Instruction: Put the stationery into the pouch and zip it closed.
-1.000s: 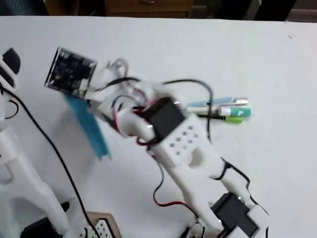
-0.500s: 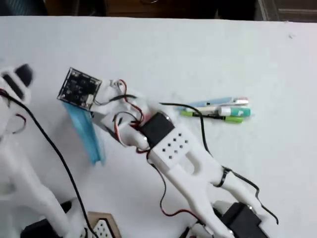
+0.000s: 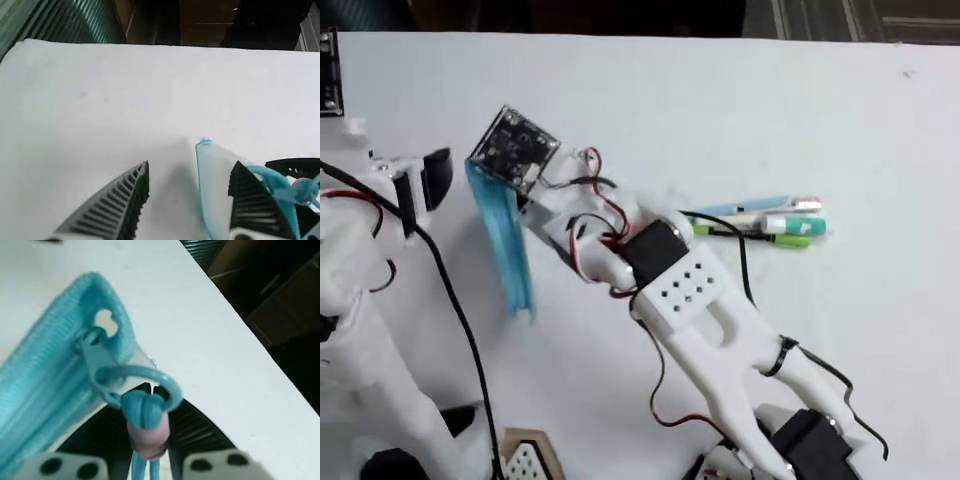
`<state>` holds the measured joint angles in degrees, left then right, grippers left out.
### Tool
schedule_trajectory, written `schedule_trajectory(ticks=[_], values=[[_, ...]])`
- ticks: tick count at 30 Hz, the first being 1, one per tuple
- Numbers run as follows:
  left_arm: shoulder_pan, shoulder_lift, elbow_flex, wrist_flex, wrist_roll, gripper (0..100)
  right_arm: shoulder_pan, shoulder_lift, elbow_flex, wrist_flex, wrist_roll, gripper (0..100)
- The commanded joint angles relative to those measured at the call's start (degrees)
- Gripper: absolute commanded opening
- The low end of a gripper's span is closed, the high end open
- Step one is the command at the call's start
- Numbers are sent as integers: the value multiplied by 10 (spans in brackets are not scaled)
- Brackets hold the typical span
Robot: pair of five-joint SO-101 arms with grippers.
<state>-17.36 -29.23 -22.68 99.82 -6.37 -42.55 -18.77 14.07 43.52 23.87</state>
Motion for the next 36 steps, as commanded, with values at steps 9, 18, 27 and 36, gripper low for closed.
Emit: schedule_trajectory(ticks=[9,18,27,36], values=[[27,-4,11,-63,-40,268,3,-28,-4,-9,-9,17],[67,-6,67,-65,-78,268,3,-28,-4,-33,-9,17],[65,-4,72,-91,-78,267,3,-28,-4,-33,-9,17],[66,59,140,-131,-76,264,3,-28,-4,-33,-9,17]])
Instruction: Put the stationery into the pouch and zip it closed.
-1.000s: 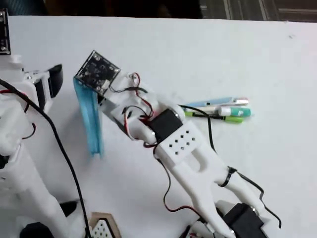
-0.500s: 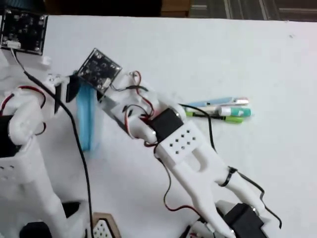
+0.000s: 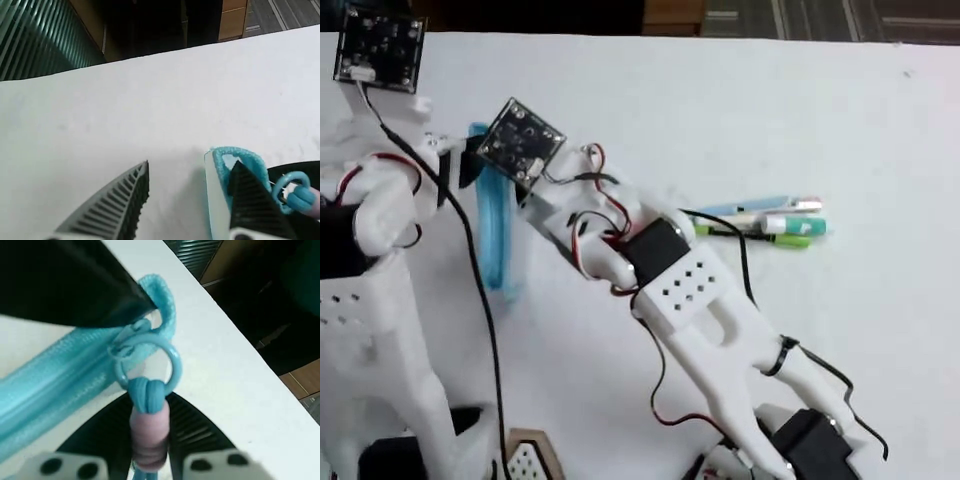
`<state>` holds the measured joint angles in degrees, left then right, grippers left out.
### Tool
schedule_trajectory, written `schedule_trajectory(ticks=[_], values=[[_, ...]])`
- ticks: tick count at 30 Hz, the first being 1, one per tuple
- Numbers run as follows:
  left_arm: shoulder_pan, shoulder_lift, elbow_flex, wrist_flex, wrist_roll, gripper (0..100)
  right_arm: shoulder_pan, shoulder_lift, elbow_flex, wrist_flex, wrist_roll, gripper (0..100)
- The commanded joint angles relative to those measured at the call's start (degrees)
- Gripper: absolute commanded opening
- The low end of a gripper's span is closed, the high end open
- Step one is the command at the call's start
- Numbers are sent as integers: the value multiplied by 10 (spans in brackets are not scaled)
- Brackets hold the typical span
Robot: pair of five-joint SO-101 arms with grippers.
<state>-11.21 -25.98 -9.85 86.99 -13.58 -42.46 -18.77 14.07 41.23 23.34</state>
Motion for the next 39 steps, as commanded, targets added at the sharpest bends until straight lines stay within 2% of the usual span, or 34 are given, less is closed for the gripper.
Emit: schedule_trajectory(ticks=[1,8,15,21,30,39], values=[[5,31,13,-2,-5,264,2,-28,-4,-10,-4,17],[5,80,14,-3,-6,257,2,-28,-4,-10,-4,17],[4,158,11,-34,-5,16,2,-30,-4,-5,-4,17],[2,195,10,-48,-3,24,22,-75,-4,52,-3,17],[-43,211,10,-50,-3,24,139,-141,-4,109,2,17],[-70,226,10,-48,-3,24,145,-201,-4,189,0,17]])
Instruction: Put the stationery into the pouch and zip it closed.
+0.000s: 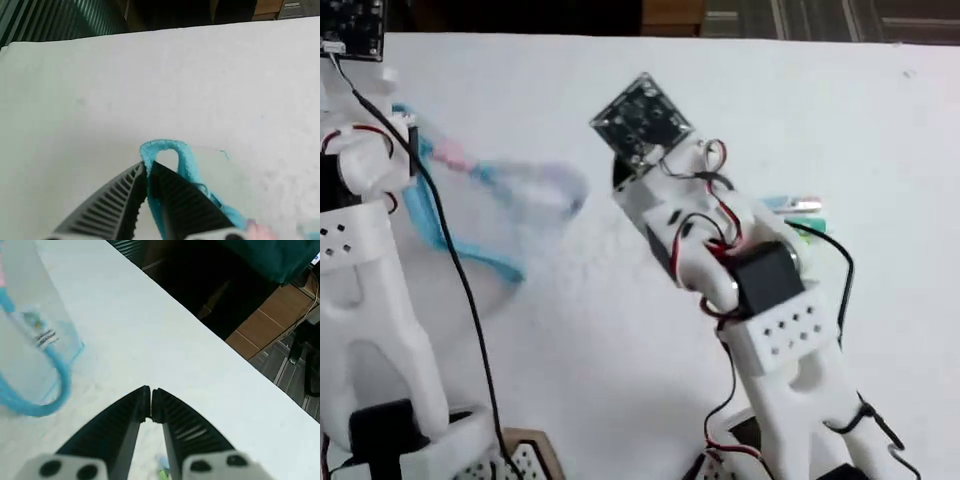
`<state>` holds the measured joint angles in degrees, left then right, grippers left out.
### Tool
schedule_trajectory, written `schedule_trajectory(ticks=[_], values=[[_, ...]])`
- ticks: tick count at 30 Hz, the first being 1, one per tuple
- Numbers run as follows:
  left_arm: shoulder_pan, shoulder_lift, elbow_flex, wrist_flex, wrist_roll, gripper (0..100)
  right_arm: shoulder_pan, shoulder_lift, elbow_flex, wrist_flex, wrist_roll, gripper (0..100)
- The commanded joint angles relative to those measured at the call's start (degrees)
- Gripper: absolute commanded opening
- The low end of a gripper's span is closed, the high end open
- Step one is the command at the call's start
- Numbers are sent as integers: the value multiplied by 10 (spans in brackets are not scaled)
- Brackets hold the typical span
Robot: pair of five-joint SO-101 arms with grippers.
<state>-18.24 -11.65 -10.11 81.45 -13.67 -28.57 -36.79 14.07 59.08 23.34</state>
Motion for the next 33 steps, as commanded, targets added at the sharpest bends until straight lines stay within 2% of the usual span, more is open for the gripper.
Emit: schedule_trajectory(ticks=[1,5,7,11,15,19,25,33], values=[[1,83,12,7,-2,24,6,-22,-4,10,-1,17],[5,82,12,9,-2,24,-7,-26,25,7,-3,21],[5,82,13,11,-2,24,-36,-26,44,5,-15,38],[5,82,13,16,-2,24,-105,-21,68,-84,-118,176],[6,82,12,18,-2,24,-169,2,87,-199,-137,281],[6,82,12,18,-2,24,-204,50,86,-273,-135,286],[6,81,11,34,-2,24,-208,149,84,-393,-133,286],[7,85,-43,55,-2,24,-230,202,85,-417,-132,286]])
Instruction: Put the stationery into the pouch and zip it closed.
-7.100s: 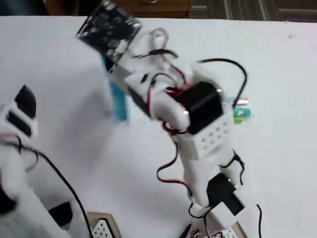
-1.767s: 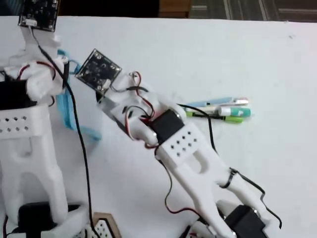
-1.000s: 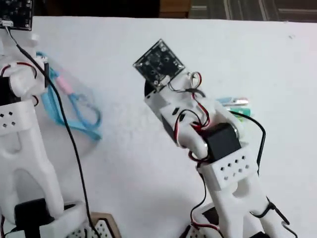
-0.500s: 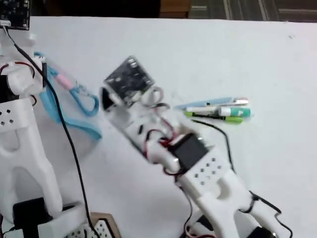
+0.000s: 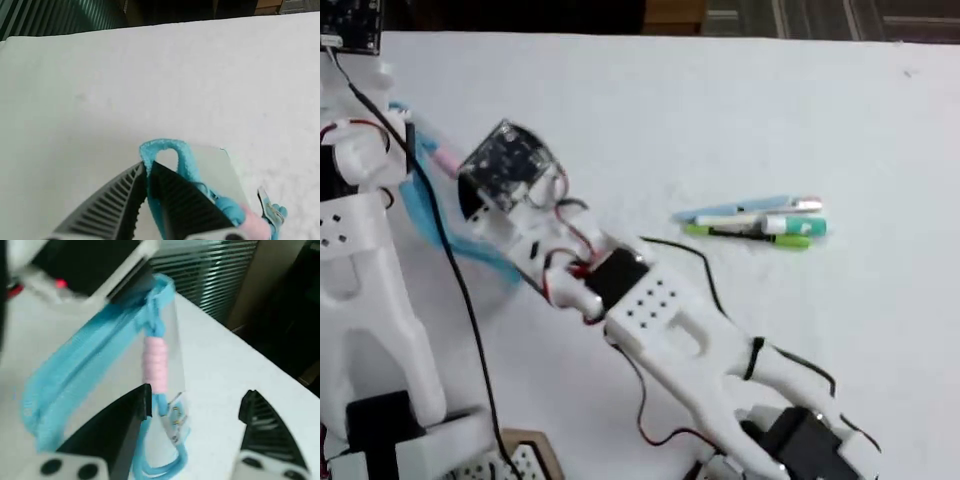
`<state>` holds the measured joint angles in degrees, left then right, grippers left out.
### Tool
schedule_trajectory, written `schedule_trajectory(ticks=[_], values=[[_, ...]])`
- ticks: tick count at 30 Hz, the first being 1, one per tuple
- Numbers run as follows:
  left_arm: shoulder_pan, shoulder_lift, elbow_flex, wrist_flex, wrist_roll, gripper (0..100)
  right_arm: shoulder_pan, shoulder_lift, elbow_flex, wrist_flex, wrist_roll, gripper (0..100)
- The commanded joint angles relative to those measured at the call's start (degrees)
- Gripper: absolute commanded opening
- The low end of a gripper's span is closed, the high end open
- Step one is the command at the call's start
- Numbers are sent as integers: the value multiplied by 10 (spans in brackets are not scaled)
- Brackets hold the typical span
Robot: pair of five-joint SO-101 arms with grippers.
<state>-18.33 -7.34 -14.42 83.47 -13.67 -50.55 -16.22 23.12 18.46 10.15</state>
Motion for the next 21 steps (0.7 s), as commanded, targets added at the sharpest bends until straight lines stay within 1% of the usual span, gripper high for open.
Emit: schedule_trajectory(ticks=[1,4,7,12,14,18,20,21], values=[[7,43,-1,34,-2,24,-15,-4,-5,-11,0,286],[15,44,1,35,-2,24,-29,1,-6,-15,1,286],[32,43,-4,49,-2,24,-33,29,-6,-46,1,286],[57,43,0,59,-1,24,-22,95,-41,-120,56,286],[57,43,0,58,10,24,-19,123,-67,-127,71,286],[54,43,0,57,20,24,-9,166,-112,-128,76,284],[54,43,0,57,21,24,-9,169,-122,-126,76,246],[54,44,0,57,21,24,-9,169,-125,-126,76,211]])
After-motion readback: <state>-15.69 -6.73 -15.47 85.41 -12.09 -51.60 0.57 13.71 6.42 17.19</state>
